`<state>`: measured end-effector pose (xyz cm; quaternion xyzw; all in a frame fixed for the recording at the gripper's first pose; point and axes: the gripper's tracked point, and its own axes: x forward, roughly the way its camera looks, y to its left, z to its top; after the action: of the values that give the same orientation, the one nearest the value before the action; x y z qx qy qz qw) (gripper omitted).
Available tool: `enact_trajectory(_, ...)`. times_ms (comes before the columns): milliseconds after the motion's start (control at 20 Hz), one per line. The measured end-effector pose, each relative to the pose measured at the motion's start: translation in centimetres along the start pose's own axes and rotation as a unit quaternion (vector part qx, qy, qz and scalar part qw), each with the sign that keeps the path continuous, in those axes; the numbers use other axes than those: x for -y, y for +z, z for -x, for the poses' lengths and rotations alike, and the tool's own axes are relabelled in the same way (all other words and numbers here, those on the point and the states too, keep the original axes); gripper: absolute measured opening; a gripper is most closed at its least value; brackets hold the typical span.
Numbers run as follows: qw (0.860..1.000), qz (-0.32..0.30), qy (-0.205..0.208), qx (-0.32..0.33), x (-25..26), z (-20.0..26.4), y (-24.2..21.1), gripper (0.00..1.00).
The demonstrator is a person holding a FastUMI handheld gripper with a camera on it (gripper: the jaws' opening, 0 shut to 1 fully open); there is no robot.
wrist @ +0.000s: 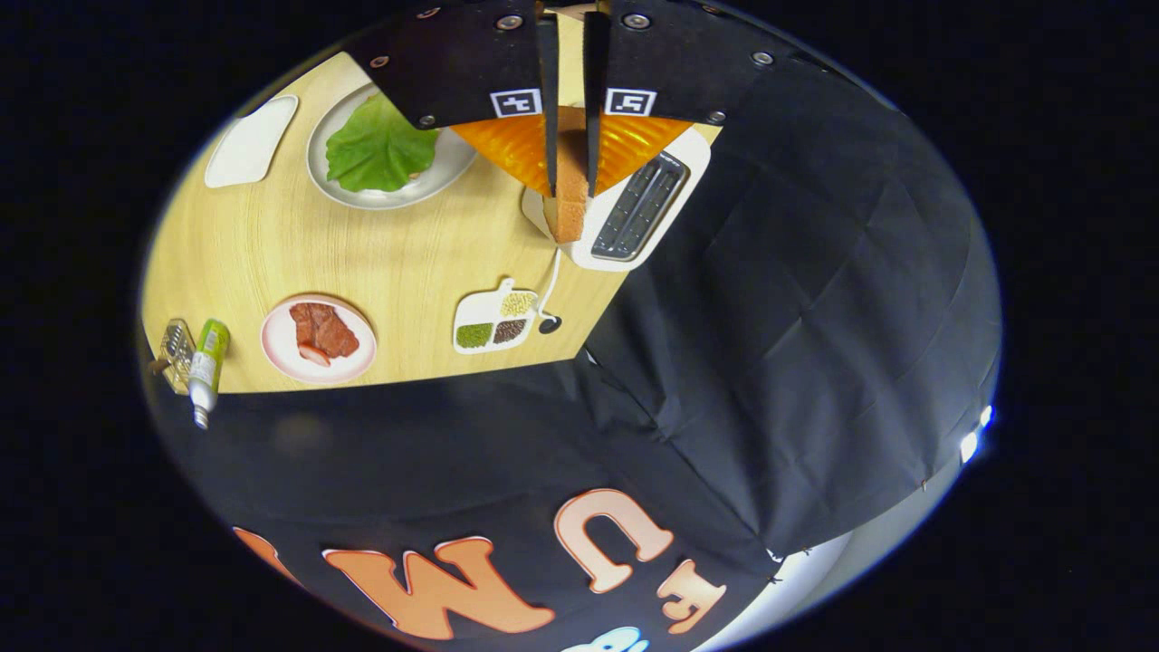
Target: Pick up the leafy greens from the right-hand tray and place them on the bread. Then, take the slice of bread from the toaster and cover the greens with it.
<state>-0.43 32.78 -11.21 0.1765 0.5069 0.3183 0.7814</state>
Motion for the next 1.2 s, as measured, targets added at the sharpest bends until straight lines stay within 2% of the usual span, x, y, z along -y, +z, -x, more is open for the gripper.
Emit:
enact_trajectory(450, 0.999, -0.039, -0.008, -0.01, 7.8, 0.1, -3.5, 0.11)
enact_trajectory(850, 0.997, -0.079, 0.012, -0.003, 13.5, -0.5, -6.3, 0.11)
enact_trajectory(1000, 0.998, -0.057, -0.033, 0.013, 16.8, -0.4, -6.4, 0.11)
enact_trajectory(1100, 0.998, -0.04, -0.041, 0.019, 17.0, -0.2, -6.5, 0.16)
enact_trajectory(1200, 0.998, -0.011, -0.059, 0.031, 17.6, 0.1, -6.3, 0.26)
